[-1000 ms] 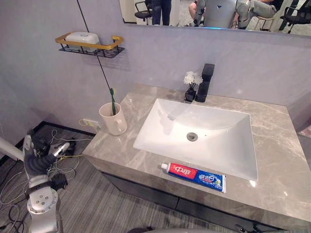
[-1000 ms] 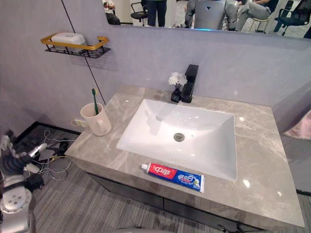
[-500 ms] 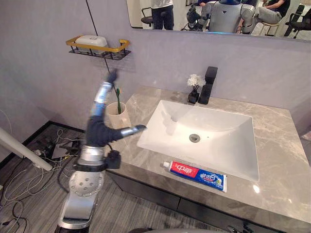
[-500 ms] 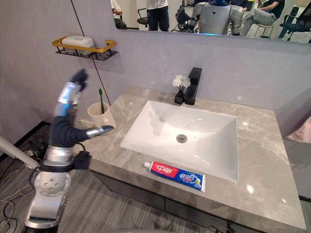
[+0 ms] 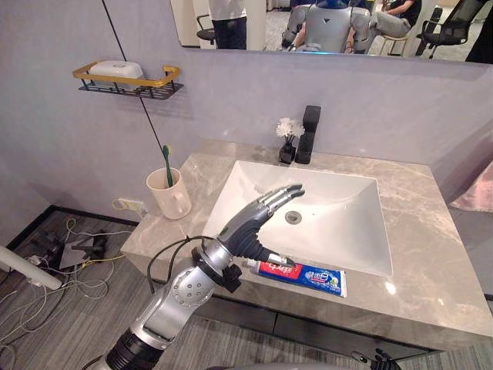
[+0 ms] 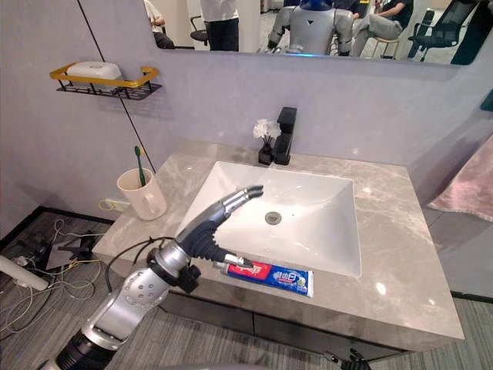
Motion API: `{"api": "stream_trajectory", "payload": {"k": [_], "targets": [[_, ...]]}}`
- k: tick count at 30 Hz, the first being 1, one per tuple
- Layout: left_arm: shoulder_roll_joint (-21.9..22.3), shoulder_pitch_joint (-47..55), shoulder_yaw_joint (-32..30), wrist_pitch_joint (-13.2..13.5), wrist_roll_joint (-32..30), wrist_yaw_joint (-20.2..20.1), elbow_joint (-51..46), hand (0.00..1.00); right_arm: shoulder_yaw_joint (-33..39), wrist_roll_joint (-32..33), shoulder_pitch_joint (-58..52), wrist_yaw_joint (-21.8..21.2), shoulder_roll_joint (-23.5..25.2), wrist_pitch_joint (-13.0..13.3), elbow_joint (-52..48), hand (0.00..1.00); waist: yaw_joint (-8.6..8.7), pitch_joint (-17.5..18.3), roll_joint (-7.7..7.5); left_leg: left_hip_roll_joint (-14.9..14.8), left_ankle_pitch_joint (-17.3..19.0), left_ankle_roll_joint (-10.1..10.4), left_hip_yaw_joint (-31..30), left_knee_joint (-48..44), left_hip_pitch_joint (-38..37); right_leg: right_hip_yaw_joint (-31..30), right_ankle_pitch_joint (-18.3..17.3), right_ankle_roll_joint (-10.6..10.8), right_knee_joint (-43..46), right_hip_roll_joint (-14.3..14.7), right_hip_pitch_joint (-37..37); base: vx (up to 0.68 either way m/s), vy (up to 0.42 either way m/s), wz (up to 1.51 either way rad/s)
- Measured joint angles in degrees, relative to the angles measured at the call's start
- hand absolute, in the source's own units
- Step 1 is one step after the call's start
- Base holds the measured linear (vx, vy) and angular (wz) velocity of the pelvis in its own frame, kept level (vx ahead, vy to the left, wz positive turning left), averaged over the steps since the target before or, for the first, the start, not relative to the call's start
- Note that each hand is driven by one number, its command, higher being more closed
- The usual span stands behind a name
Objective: Organize washtable
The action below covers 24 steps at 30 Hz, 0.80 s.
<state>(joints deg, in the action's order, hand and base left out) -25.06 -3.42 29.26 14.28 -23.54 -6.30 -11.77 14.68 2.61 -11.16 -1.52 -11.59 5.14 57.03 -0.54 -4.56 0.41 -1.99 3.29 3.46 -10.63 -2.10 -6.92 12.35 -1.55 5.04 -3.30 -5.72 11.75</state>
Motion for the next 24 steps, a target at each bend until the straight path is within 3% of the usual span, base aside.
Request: {"api": "stream_trajectory", "payload": {"k": [17, 22, 23, 24], "targets": [[3.19, 0.24, 0.5, -2.54, -9.13, 0.46, 10.79, 0.0, -0.07, 0.01, 1.3, -0.03, -0.02, -0.16, -0.01, 0.0, 2.91, -0.51, 0.91, -0.1, 0.0, 0.01, 0.43, 1.28, -0.56, -0.13, 0.63, 0.13, -2.07, 0.14, 0.77, 0.0, 0.001, 0.0], [4.31, 0.04, 0.58, -2.57, -11.13, 0.72, 12.85, 0.0, 0.02, 0.05, 1.53, -0.02, -0.01, -0.36, 0.0, 0.0, 2.96, -0.6, 0.89, -0.15, 0.04, 0.05, 0.95, 1.65, -0.84, -0.63, 0.63, 0.13, -2.28, 0.12, 0.91, 0.02, 0.014, -0.05], [4.36, -0.01, 0.57, -2.56, -11.18, 1.14, 13.38, 1.0, 0.05, 0.05, 1.65, -0.01, -0.02, -0.45, 0.0, 0.0, 2.95, -0.61, 0.9, -0.18, 0.04, 0.05, 1.12, 1.65, -0.86, -0.77, 0.63, 0.13, -2.28, 0.13, 0.9, 0.0, 0.015, -0.06], [4.35, -0.03, 0.58, -2.58, -11.74, 1.38, 13.76, 1.0, 0.05, 0.05, 1.74, -0.02, -0.02, -0.52, 0.0, 0.0, 2.98, -0.62, 0.92, -0.19, 0.04, 0.05, 1.28, 1.65, -0.9, -0.93, 0.63, 0.14, -2.28, 0.13, 0.89, 0.0, 0.013, -0.05]]}}
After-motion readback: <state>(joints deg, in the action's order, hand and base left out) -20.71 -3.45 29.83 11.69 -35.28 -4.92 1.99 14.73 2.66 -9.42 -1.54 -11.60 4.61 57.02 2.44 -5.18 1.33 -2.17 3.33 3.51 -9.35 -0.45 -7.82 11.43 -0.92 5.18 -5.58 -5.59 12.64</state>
